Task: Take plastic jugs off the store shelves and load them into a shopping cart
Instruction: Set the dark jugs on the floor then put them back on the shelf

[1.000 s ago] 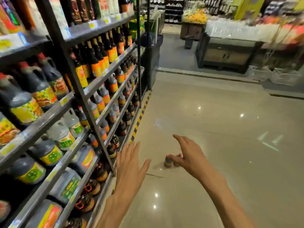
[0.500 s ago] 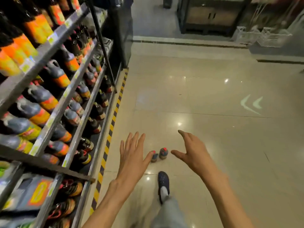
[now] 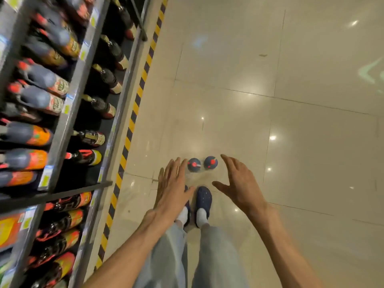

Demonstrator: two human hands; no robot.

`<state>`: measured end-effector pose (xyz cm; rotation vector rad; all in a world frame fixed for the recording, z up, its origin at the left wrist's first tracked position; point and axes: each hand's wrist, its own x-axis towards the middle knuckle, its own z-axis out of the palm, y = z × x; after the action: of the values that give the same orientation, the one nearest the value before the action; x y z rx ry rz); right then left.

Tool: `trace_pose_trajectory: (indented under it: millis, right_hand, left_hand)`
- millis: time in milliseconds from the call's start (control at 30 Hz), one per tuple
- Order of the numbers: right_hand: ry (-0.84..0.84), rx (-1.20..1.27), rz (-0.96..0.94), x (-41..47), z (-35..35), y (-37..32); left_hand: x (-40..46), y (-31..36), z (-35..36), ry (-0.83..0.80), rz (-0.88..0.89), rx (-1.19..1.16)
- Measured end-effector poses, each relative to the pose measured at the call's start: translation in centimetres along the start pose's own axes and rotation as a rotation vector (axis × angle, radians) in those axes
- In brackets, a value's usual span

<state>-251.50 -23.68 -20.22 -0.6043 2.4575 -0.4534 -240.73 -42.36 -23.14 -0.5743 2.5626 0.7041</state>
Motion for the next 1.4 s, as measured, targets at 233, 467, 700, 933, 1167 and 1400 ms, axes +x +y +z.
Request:
trace_pose_trajectory:
  millis: [233, 467, 700, 933, 1167, 1400]
  right_hand:
    - [-0.083, -0.002, -0.001, 12.0, 15.5, 9.0]
    - [-0.132, 0.019, 0.033, 20.3, 29.4, 17.6]
    - [-0.088, 0.002, 0.131, 23.7, 37.4, 22.8]
    - [-0.049, 0.105, 0.19, 24.0, 38.8, 24.6]
    - [-0.122, 0.27, 0.368, 24.2, 38.5, 26.1]
    - [-0.158, 0.447, 0.318, 27.3, 42.7, 27.6]
  left_hand:
    - [14.8, -6.7, 16.9, -0.117, -0.128, -0.012]
    - [24.8, -16.4, 34.9, -0.116, -0.331, -0.299]
    - [30.0, -18.8, 46.3, 0.05, -0.301, -0.545]
    - [33.4, -17.7, 46.6, 0.242, -0.236, -0.542]
    - [32.1, -18.6, 41.3, 0.164, -0.297, -0.527]
    - [30.7, -20.2, 39.7, 0.175, -0.341, -0.52]
